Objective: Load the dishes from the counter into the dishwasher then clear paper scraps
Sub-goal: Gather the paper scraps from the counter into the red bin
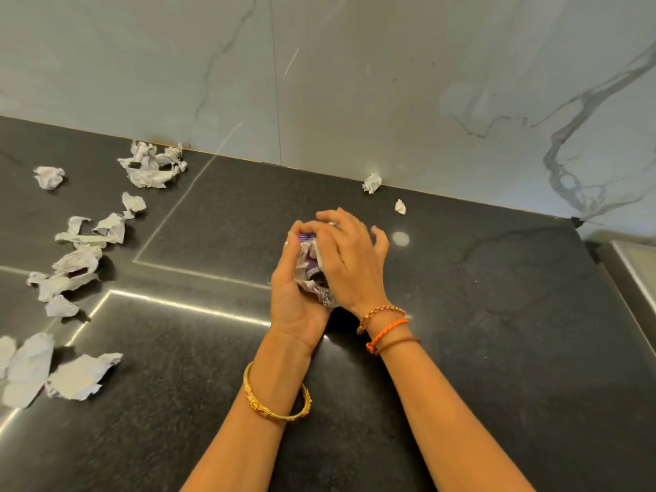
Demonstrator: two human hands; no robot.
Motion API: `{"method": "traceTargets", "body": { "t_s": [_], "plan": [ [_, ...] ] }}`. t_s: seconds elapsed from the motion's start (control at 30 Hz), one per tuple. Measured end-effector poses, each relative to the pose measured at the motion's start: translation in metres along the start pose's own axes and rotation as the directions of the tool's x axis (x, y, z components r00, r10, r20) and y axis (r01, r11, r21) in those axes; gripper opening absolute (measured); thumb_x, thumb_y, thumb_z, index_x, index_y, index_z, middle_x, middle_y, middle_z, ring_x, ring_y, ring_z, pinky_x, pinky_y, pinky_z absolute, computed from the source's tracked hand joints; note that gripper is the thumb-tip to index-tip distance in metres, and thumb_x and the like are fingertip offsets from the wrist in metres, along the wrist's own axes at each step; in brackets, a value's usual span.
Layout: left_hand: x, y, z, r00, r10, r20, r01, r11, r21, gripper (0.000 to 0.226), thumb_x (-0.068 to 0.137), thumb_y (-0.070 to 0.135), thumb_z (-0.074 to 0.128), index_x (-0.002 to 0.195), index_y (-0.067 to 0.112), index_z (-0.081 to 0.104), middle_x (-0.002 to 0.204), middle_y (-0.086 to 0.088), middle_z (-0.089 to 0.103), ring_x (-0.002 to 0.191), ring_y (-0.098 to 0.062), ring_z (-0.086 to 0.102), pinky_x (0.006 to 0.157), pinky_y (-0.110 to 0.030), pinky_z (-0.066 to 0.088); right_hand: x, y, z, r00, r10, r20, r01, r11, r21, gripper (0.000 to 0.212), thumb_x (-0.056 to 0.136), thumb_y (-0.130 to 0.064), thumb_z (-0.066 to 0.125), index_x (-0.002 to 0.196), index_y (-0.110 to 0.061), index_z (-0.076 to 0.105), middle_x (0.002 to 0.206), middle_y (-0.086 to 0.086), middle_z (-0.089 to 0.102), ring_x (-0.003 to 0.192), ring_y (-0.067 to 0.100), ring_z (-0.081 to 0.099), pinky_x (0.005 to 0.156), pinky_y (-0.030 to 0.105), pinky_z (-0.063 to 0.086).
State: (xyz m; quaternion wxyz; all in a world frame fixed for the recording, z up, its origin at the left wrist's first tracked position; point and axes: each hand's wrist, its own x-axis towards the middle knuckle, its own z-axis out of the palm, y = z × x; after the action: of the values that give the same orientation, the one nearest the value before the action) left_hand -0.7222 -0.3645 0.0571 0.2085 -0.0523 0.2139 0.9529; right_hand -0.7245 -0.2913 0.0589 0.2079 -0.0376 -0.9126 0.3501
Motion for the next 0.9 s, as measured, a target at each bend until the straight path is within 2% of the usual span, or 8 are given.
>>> {"method": "traceTargets", "body": {
  "t_s": [0.1,0.2,0.33,0.4,0.47,0.63,0.8,0.9],
  "plan": [
    [0.002,0.005,0.000,1.000,0.029,-0.012,-0.027,0.994,0.102,0.021,0.091,0.023,0.046,0.109,0.027,0.054,0.107,-0.001,0.065,0.092,-0.013,0.067,0.084,-0.031,0.053,-0.003,0.008,0.003,0.976,-0.079,0.203,0.106,0.986,-0.126,0.057,0.090,-0.037,0.013,0.146,-0.028,0.019,0.151,-0.018,0.021,0.142,0.003,0.003,0.107,0.040,-0.019],
    [0.004,0.003,-0.001,0.998,0.053,-0.038,-0.047,0.986,0.159,0.018,0.086,0.015,0.051,0.101,0.025,0.054,0.093,0.001,0.069,0.085,-0.012,0.067,0.084,-0.032,0.052,-0.001,0.006,0.001,0.961,-0.073,0.267,0.047,0.994,0.100,0.058,0.090,-0.037,0.012,0.147,-0.027,0.014,0.139,-0.033,-0.015,0.132,-0.015,-0.006,0.108,0.042,-0.024],
    [0.009,-0.003,-0.003,0.982,0.151,-0.117,-0.126,0.972,0.197,0.027,0.090,-0.001,0.046,0.091,0.025,0.052,0.074,0.001,0.070,0.066,-0.011,0.067,0.062,-0.025,0.056,0.005,-0.001,-0.011,0.992,-0.001,0.127,-0.070,0.831,0.552,0.034,0.087,-0.068,0.018,0.120,-0.065,0.024,0.156,-0.001,0.011,0.134,-0.001,0.019,0.113,0.016,0.002],
    [0.013,-0.003,-0.004,0.972,0.176,-0.153,-0.148,0.972,0.181,0.030,0.090,-0.002,0.046,0.090,0.028,0.053,0.081,0.000,0.068,0.069,-0.013,0.066,0.060,-0.025,0.054,0.015,0.015,-0.021,0.990,0.138,0.015,-0.122,0.814,0.568,0.045,0.093,-0.056,0.026,0.134,-0.041,0.034,0.149,0.005,0.033,0.131,0.001,0.028,0.099,-0.003,0.018],
    [0.019,-0.002,-0.003,0.967,0.191,-0.167,-0.153,0.964,0.216,0.033,0.089,-0.003,0.047,0.091,0.030,0.053,0.087,-0.002,0.063,0.073,-0.015,0.061,0.059,-0.025,0.051,0.028,0.043,-0.029,0.969,0.222,-0.109,-0.159,0.896,0.415,0.048,0.093,-0.037,0.038,0.135,-0.016,0.044,0.144,0.006,0.040,0.133,0.011,0.033,0.103,0.006,0.024],
    [0.039,-0.001,0.004,0.958,0.236,-0.166,-0.184,0.943,0.278,0.037,0.088,-0.008,0.048,0.094,0.028,0.052,0.085,-0.004,0.059,0.070,-0.014,0.058,0.053,-0.021,0.052,0.061,0.090,-0.030,0.971,0.230,-0.065,-0.237,0.962,-0.133,0.052,0.091,-0.041,0.051,0.139,-0.024,0.039,0.149,0.010,0.025,0.138,0.029,0.019,0.110,0.039,0.020],
    [0.045,-0.003,0.000,0.949,0.271,-0.159,-0.207,0.920,0.332,0.037,0.087,-0.008,0.051,0.094,0.029,0.053,0.087,-0.001,0.061,0.074,-0.012,0.060,0.061,-0.022,0.054,0.105,0.096,-0.009,0.986,0.131,0.105,-0.081,0.918,-0.389,0.049,0.092,-0.047,0.044,0.136,-0.024,0.043,0.140,0.006,0.039,0.128,0.028,0.033,0.108,0.038,0.027],
    [0.047,-0.001,-0.001,0.942,0.287,-0.174,-0.222,0.921,0.319,0.039,0.087,-0.008,0.051,0.094,0.030,0.053,0.086,0.000,0.062,0.074,-0.012,0.060,0.061,-0.023,0.054,0.111,0.096,-0.005,0.990,0.104,0.093,-0.076,0.962,-0.263,0.034,0.096,-0.032,0.044,0.112,-0.008,0.061,0.118,0.010,0.056,0.111,0.025,0.050,0.088,0.024,0.033]
  ]
}}
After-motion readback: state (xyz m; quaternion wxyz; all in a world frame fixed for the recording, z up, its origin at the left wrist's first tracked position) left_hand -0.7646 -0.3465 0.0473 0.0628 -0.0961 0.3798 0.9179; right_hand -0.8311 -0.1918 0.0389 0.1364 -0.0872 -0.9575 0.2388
